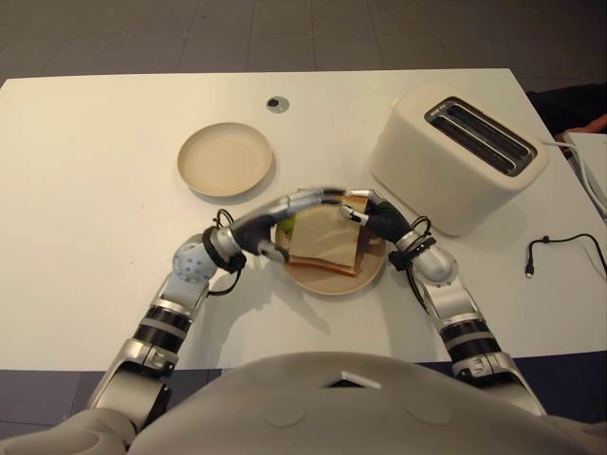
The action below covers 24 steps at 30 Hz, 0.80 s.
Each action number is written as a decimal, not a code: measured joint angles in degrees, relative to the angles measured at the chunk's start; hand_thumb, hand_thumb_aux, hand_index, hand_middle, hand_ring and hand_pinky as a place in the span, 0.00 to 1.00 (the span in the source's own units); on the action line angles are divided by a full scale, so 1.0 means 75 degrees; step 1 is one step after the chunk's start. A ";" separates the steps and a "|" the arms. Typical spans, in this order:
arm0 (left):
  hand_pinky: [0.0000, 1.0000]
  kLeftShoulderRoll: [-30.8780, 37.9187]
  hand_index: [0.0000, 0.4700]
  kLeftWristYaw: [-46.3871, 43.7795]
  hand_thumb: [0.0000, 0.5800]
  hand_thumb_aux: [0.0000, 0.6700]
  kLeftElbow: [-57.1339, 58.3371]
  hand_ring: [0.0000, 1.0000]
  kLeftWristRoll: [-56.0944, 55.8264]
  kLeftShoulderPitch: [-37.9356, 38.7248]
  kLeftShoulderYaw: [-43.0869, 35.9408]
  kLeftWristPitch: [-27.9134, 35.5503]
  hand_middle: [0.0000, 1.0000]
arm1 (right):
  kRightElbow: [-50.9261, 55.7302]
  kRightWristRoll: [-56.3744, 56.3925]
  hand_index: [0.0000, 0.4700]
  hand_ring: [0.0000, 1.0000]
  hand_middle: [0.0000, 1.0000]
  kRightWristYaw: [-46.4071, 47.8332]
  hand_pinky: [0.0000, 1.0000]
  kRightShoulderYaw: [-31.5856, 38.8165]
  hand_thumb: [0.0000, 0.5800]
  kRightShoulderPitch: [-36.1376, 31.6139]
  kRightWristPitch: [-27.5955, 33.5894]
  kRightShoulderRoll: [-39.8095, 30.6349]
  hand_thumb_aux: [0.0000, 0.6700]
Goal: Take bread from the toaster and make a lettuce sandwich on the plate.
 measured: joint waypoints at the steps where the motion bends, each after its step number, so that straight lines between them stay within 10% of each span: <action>1: 0.00 0.0103 0.00 -0.0031 0.00 0.00 0.0142 0.00 0.0296 -0.0007 -0.0103 -0.0021 0.00 | 0.0070 -0.0143 1.00 1.00 1.00 -0.0112 1.00 0.0006 1.00 -0.0028 -0.0077 -0.0013 1.00; 6: 0.00 0.0368 0.00 0.0277 0.00 0.00 0.0653 0.00 0.1304 -0.0380 -0.0481 -0.0206 0.00 | 0.0212 -0.0682 1.00 1.00 1.00 -0.0452 1.00 0.0056 1.00 -0.0117 -0.0244 -0.0072 1.00; 7: 0.00 0.0384 0.00 0.0390 0.00 0.00 0.0725 0.00 0.1469 -0.0459 -0.0529 -0.0228 0.00 | 0.0218 -0.0729 0.77 0.99 0.99 -0.0474 0.99 0.0057 0.95 -0.0121 -0.0240 -0.0073 0.77; 8: 0.00 0.0388 0.00 0.0549 0.00 0.00 0.0838 0.00 0.1639 -0.0552 -0.0607 -0.0237 0.00 | 0.0224 -0.0743 0.16 0.96 0.96 -0.0498 0.96 0.0059 0.30 -0.0120 -0.0222 -0.0074 0.16; 9: 0.00 0.0389 0.00 0.0677 0.00 0.00 0.0936 0.00 0.1770 -0.0625 -0.0674 -0.0242 0.00 | 0.0227 -0.0758 0.00 0.81 0.81 -0.0508 0.81 0.0062 0.00 -0.0115 -0.0213 -0.0081 0.00; 13: 0.00 0.0479 0.00 0.0782 0.00 0.00 0.1028 0.00 0.1765 -0.0683 -0.0906 -0.0280 0.00 | 0.0166 -0.0918 0.00 0.15 0.15 -0.0860 0.15 0.0013 0.00 -0.0067 -0.0220 0.0021 0.00; 24: 0.00 0.0729 0.00 0.1193 0.00 0.00 0.1055 0.00 0.2040 -0.0794 -0.1252 -0.0269 0.00 | -0.1051 -0.0422 0.00 0.00 0.00 -0.2035 0.00 -0.0944 0.00 -0.0445 -0.1005 0.0452 0.00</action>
